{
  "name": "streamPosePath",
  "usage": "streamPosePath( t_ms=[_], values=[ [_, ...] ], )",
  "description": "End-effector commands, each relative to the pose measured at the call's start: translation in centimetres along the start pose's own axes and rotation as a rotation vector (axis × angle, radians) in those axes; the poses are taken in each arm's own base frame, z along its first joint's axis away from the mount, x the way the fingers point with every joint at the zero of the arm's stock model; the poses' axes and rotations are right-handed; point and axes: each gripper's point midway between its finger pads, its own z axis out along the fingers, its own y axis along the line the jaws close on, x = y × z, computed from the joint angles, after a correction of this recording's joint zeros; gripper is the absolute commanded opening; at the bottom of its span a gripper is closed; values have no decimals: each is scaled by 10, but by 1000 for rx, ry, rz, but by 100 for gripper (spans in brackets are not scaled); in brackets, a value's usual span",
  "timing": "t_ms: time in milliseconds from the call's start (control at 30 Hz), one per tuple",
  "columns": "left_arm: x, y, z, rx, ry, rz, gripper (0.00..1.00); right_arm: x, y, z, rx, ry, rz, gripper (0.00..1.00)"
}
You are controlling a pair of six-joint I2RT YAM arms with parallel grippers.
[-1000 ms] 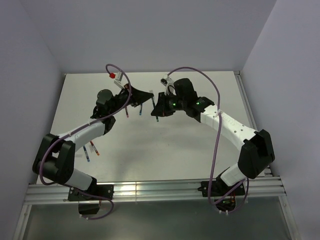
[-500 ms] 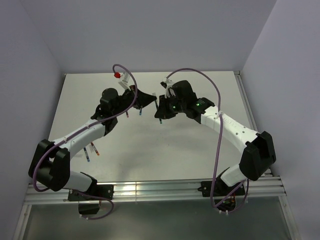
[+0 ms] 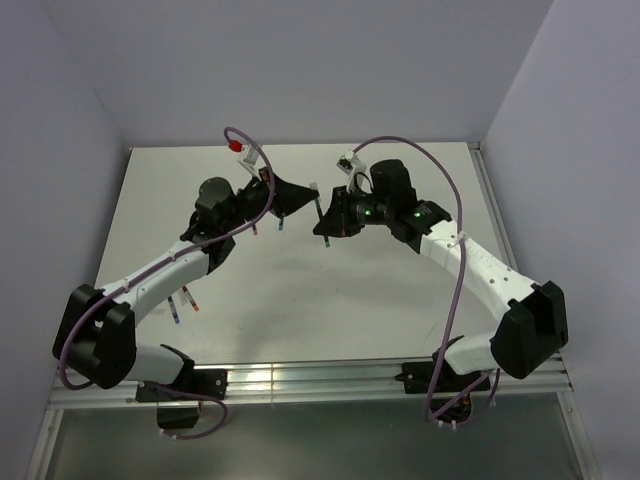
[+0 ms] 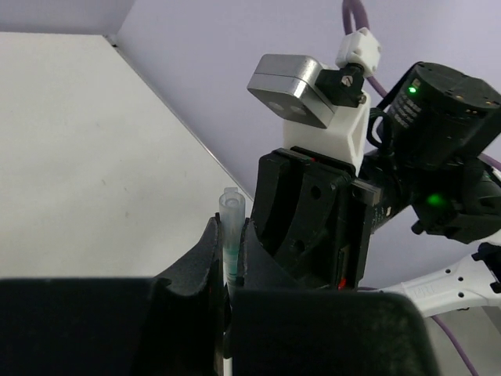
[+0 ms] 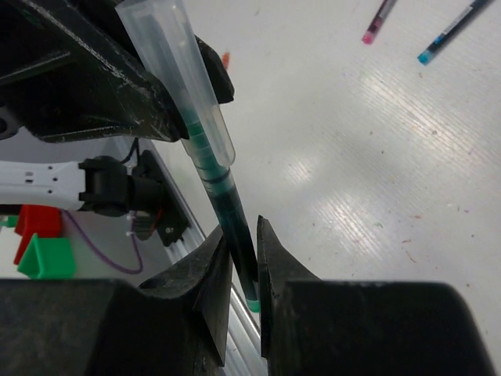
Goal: Insert the pens into the pen caps
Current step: Insert the pen cap onto the pen.
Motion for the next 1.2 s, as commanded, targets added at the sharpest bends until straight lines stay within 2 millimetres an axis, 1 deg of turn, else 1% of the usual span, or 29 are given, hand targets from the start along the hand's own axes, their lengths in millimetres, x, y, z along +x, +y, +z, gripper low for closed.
streamPosePath(
  t_ms=[0, 100, 167, 200, 267, 300, 333, 500, 667, 1100, 1167],
  values=[
    [99, -53, -41, 257, 438, -132, 0, -150, 4, -63, 25, -585, -113, 0],
    [101, -59, -46, 288, 451, -142, 0, -153, 12, -74, -11, -614, -129, 0],
    [100, -61, -47, 302, 446, -141, 0, -153, 13, -79, -30, -621, -122, 0],
    [101, -64, -49, 321, 448, -137, 0, -152, 20, -80, -73, -614, -134, 0],
    [100, -69, -51, 353, 446, -145, 0, -150, 23, -80, -116, -604, -119, 0],
    [100, -72, -52, 368, 446, -145, 0, -150, 30, -81, -156, -603, -137, 0],
    [98, -75, -53, 392, 442, -147, 0, -147, 31, -79, -178, -591, -121, 0],
    [101, -79, -53, 413, 453, -158, 0, -144, 44, -76, -272, -552, -131, 0],
    [106, -88, -50, 436, 477, -142, 0, -141, 47, -73, -305, -528, -116, 0],
    [105, -88, -47, 426, 505, -141, 0, -146, 46, -78, -252, -552, -138, 0],
    [104, -89, -47, 420, 506, -140, 2, -145, 47, -78, -252, -551, -141, 0]
  ],
)
